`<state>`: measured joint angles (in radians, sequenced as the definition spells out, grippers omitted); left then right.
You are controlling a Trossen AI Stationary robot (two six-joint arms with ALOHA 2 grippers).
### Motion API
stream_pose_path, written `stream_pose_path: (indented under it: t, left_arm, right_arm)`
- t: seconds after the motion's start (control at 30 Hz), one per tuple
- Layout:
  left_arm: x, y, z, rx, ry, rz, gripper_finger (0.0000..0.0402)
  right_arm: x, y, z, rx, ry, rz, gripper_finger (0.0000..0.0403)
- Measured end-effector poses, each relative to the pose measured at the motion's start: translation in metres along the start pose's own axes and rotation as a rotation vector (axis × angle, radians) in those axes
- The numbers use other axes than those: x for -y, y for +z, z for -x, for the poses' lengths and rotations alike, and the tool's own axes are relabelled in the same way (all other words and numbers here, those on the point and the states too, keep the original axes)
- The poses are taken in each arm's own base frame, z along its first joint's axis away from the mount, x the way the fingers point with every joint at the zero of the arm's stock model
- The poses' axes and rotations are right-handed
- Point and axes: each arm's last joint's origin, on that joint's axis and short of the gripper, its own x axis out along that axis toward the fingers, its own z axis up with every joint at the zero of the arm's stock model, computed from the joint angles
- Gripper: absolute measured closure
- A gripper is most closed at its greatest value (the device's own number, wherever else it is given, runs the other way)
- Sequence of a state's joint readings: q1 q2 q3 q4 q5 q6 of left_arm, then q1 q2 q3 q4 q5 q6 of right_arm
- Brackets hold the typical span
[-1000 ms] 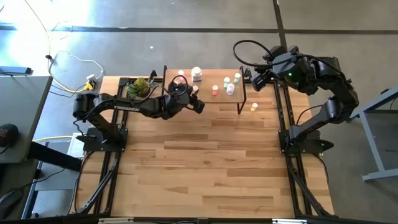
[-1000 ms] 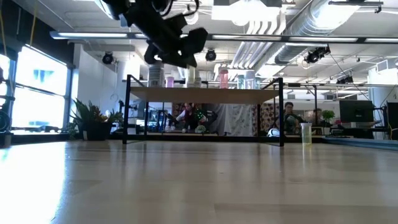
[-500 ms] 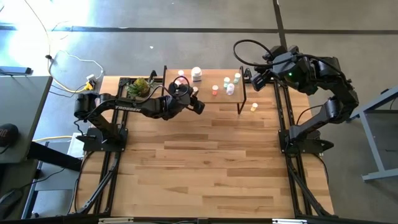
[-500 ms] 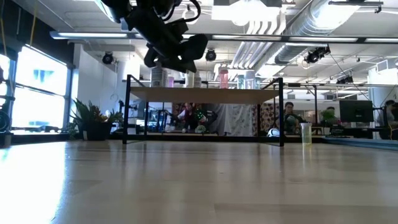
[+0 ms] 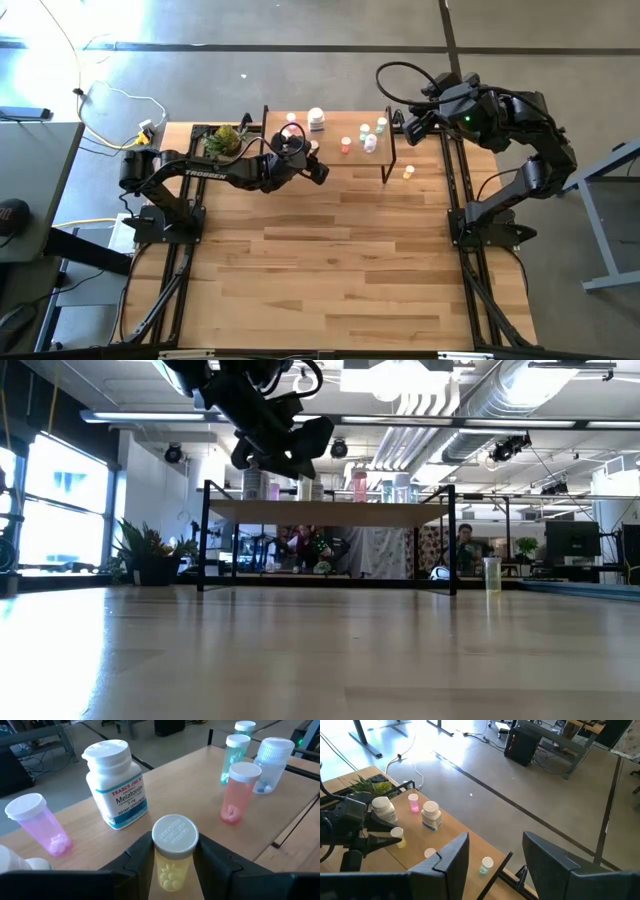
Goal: Pick and place medicine bottles onto shelf by color
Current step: Put the bottom yellow pill bottle on the shelf
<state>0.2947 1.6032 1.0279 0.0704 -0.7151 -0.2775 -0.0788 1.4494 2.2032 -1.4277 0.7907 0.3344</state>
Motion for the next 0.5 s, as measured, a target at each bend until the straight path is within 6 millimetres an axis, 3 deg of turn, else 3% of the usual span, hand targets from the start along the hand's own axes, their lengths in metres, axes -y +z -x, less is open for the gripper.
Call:
stream_pose_path:
  t: [0.5]
  left_arm:
    - [0.0000,0.0002,0.0000,0.002,0.002,0.001,0.0226]
  right_arm:
    - [-0.0007,-0.0002,-0.0001,-0.007,0.020,0.001,0.0226]
